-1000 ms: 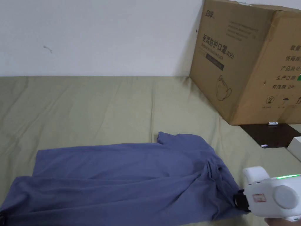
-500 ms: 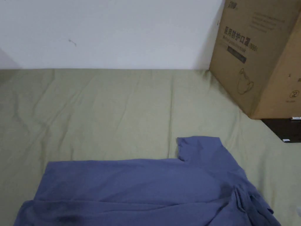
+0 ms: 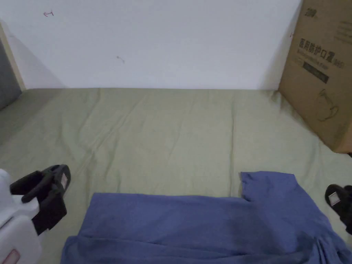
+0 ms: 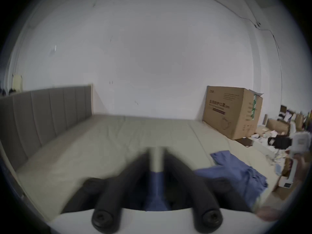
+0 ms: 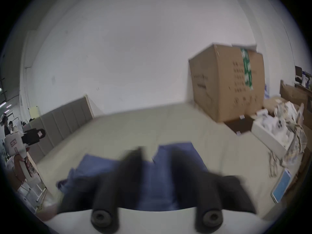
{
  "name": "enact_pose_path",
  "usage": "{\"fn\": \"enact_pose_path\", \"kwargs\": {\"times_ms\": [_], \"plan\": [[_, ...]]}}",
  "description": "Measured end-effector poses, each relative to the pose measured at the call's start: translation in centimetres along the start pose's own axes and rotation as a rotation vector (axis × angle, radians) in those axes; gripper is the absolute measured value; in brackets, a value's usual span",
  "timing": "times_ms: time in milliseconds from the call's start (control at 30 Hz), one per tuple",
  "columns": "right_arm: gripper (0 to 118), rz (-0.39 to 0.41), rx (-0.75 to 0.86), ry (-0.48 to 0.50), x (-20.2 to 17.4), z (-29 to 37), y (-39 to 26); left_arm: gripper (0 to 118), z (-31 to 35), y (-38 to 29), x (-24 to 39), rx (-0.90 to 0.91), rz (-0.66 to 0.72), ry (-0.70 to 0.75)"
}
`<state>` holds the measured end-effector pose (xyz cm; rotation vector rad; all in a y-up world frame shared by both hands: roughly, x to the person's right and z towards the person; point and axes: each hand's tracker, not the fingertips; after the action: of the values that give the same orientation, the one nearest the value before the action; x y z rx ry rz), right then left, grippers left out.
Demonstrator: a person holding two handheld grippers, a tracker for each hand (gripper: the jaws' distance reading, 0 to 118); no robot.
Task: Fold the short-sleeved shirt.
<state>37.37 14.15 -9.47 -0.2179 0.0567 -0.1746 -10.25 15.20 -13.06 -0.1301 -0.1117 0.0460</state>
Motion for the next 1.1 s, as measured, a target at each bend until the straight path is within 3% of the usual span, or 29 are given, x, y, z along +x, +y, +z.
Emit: {"fn": "enact_pose_path", "kwargs": {"times_ms": [33,100,133,200,267,367,400,433,467,500,533,633,733,800,833,867,900,967,1000,1033,1067,1100], "plan": [[4,-0.003,0.013,-0.004,-0.6,-0.8,0.5,0,-1.2,0.3,0.1,-0.002,-0.035,0.033],[4,-0.033,0.027,0.050,-1.3,-2.7,1.0,0,-4.4,0.9,-0.7,-0.084,-0.027,-0.069],[4,-0.032,0.012,0.048,-1.5,-3.5,1.4,0,-6.7,1.0,-1.1,-0.155,-0.047,-0.055],[4,-0.035,-0.007,0.052,-1.7,-5.0,1.6,0,-12.2,0.7,-2.6,-0.401,-0.046,-0.063],[4,-0.039,-0.037,0.065,-1.6,-5.9,1.4,0,-17.9,-1.4,-4.8,-0.665,0.043,-0.080],[4,-0.022,-0.105,0.057,-1.3,-7.1,0.5,2,-22.7,-5.2,-5.6,-0.801,0.065,-0.084],[4,-0.022,-0.114,0.055,-1.2,-7.3,0.2,22,-23.9,-6.2,-5.7,-0.818,0.020,-0.075],[4,-0.027,-0.129,0.054,-1.0,-7.4,-0.2,65,-25.1,-7.6,-5.9,-0.837,-0.034,-0.055],[4,-0.042,-0.153,0.057,-0.5,-7.9,-0.6,118,-26.4,-9.2,-5.9,-0.879,-0.066,-0.051],[4,-0.058,-0.173,0.055,-0.2,-8.1,-1.0,115,-26.4,-10.5,-6.0,-0.919,-0.104,0.000],[4,-0.067,-0.189,0.048,0.0,-8.3,-1.3,110,-27.2,-11.3,-5.7,-0.861,-0.071,-0.043],[4,-0.070,-0.239,0.016,1.2,-8.7,-2.4,114,-29.6,-15.6,-7.2,-0.983,-0.138,-0.013],[4,-0.073,-0.297,-0.021,2.9,-8.7,-3.2,116,-28.6,-15.0,-6.4,-0.892,-0.063,-0.012],[4,-0.093,-0.309,-0.040,4.3,-9.0,-3.2,95,-27.0,-14.4,-5.6,-0.824,-0.089,-0.028],[4,-0.107,-0.310,-0.047,5.2,-9.6,-3.0,74,-25.8,-13.0,-5.0,-0.774,-0.112,-0.030],[4,-0.121,-0.308,-0.056,6.6,-10.5,-2.9,28,-24.8,-12.1,-4.7,-0.739,-0.105,-0.047],[4,-0.128,-0.314,-0.068,7.4,-11.5,-2.7,3,-24.2,-11.4,-4.5,-0.724,-0.076,-0.079],[4,-0.148,-0.375,-0.068,9.5,-15.0,-2.3,3,-24.0,-10.7,-4.9,-0.739,0.055,-0.147],[5,-0.179,-0.410,-0.013,10.8,-16.8,-2.3,3,-23.8,-10.2,-4.6,-0.732,0.062,-0.128],[14,-0.204,-0.458,0.012,11.9,-19.0,-2.4,3,-23.6,-9.5,-4.5,-0.724,0.052,-0.127],[53,-0.183,-0.533,-0.031,12.4,-21.3,-2.4,3,-23.4,-8.7,-4.4,-0.690,0.033,-0.134],[53,-0.162,-0.595,-0.089,12.8,-23.5,-2.6,3,-22.7,-8.0,-4.0,-0.680,0.032,-0.146]]}}
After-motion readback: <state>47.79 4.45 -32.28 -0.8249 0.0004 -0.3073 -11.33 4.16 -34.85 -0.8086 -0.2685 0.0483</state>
